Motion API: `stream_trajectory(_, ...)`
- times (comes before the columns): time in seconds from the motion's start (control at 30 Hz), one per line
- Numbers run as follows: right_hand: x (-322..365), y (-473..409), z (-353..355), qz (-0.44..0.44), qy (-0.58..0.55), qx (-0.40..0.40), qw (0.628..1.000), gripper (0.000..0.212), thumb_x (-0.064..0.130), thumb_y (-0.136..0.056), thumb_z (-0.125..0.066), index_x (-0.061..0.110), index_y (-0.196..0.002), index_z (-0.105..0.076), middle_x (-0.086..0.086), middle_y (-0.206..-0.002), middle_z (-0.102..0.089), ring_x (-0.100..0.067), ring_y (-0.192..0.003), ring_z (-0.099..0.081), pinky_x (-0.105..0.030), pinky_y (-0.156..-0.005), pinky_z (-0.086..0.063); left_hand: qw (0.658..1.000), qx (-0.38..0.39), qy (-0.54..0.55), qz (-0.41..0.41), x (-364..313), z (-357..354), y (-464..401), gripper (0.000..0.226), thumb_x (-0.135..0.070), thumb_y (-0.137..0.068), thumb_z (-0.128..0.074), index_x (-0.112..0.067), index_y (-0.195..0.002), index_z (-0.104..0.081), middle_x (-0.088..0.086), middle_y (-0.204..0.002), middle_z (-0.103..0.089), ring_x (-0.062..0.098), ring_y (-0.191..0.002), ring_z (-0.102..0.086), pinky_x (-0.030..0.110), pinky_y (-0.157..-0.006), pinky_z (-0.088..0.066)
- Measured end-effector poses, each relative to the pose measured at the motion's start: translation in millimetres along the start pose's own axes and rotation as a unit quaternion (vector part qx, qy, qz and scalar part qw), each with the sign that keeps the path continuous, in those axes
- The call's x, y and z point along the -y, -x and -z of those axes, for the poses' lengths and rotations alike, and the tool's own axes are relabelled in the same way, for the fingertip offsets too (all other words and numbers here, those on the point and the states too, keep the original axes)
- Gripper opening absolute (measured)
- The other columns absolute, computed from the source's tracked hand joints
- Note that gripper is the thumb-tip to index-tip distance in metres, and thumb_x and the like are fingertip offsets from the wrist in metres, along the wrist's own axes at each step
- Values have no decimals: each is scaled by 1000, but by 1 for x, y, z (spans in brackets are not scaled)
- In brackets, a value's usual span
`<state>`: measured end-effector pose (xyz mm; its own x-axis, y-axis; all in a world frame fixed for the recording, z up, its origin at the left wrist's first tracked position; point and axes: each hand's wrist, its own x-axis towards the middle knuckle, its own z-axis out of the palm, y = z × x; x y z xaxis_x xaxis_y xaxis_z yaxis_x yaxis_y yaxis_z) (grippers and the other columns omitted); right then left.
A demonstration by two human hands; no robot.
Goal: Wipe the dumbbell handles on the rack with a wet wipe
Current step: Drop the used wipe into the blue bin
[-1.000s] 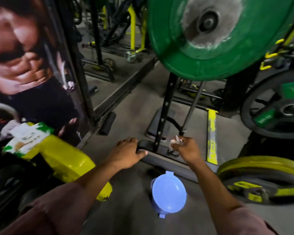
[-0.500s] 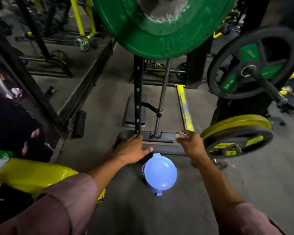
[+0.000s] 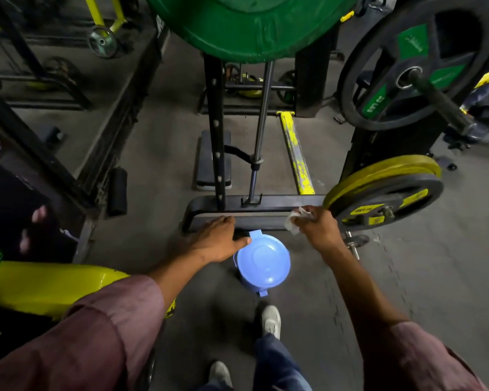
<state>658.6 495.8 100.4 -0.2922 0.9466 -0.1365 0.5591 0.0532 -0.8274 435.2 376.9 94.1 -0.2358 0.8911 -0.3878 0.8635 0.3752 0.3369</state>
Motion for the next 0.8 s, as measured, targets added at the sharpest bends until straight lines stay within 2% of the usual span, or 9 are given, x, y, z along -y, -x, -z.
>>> stream_trajectory(0.13, 0, -17, 1, -1, -2, 15, 1000, 12, 12, -85, -71, 17, -74, -70, 11, -54, -64, -1, -53, -58, -22, -59, -48, 1000, 0, 0, 1, -6, -1, -10, 81, -66, -93, -54, -9, -149, -42, 12, -156, -43, 31, -143, -41, 41, -114, -38)
stream_trajectory(0.2, 2, -32, 1, -7, -15, 23, 1000, 7, 11, -85, -71, 15, -80, -72, 9, -62, -66, -1, -57, -61, -18, -59, -49, 1000, -5, 8, 5, -9, 1, -22, 81, -68, -92, -54, -10, -147, -43, 11, -155, -44, 30, -142, -42, 43, -113, -39)
stream_trajectory(0.23, 3, -42, 0, -10, -19, 25, 999, 1, 14, -85, -73, 14, -86, -73, 4, -68, -68, -6, -63, -62, -22, -62, -51, 1000, -9, 15, 8, -10, 3, -28, 80, -68, -92, -54, -11, -147, -43, 11, -155, -44, 30, -141, -43, 43, -112, -40)
stream_trajectory(0.33, -1, -76, -2, -7, -15, 40, 999, 22, 37, -74, -73, 19, -86, -74, -1, -75, -71, -17, -68, -61, -41, -72, -54, 999, -5, 32, 25, -17, 7, -49, 77, -65, -94, -54, -12, -148, -42, 11, -155, -43, 31, -141, -43, 43, -112, -39)
stream_trajectory(0.4, -7, -100, -2, 0, -8, 56, 998, 26, 43, -70, -69, 20, -82, -72, -2, -74, -72, -21, -68, -63, -46, -73, -55, 999, -1, 39, 35, -23, 6, -66, 77, -65, -94, -55, -12, -149, -42, 11, -156, -43, 31, -141, -43, 44, -113, -39)
stream_trajectory(0.53, -12, -143, 1, -5, -12, 76, 997, 21, 40, -73, -70, 22, -85, -72, -1, -71, -68, -21, -70, -61, -41, -70, -52, 996, 4, 69, 59, -38, 5, -99, 77, -61, -94, -58, -10, -149, -41, 13, -156, -42, 32, -142, -41, 45, -116, -35)
stream_trajectory(0.63, -18, -170, 2, -10, -7, 109, 994, 10, 30, -81, -73, 21, -86, -74, 1, -72, -67, -18, -69, -60, -35, -69, -49, 995, 13, 69, 73, -51, 3, -118, 73, -60, -96, -57, -9, -146, -44, 14, -154, -44, 33, -141, -43, 45, -117, -32)
stream_trajectory(0.7, -18, -183, 2, -3, -4, 122, 992, 4, 28, -79, -73, 26, -77, -74, 5, -68, -67, -10, -63, -60, -35, -71, -52, 994, 19, 68, 81, -58, 1, -128, 74, -62, -96, -55, -9, -147, -43, 13, -155, -43, 32, -141, -43, 47, -118, -31)
stream_trajectory(0.8, -24, -192, 0, -2, 3, 150, 989, 8, 26, -77, -72, 25, -69, -73, 8, -62, -67, -3, -57, -60, -36, -72, -56, 992, 22, 72, 98, -66, -6, -137, 72, -62, -96, -54, -12, -147, -44, 12, -154, -45, 31, -139, -44, 45, -115, -35)
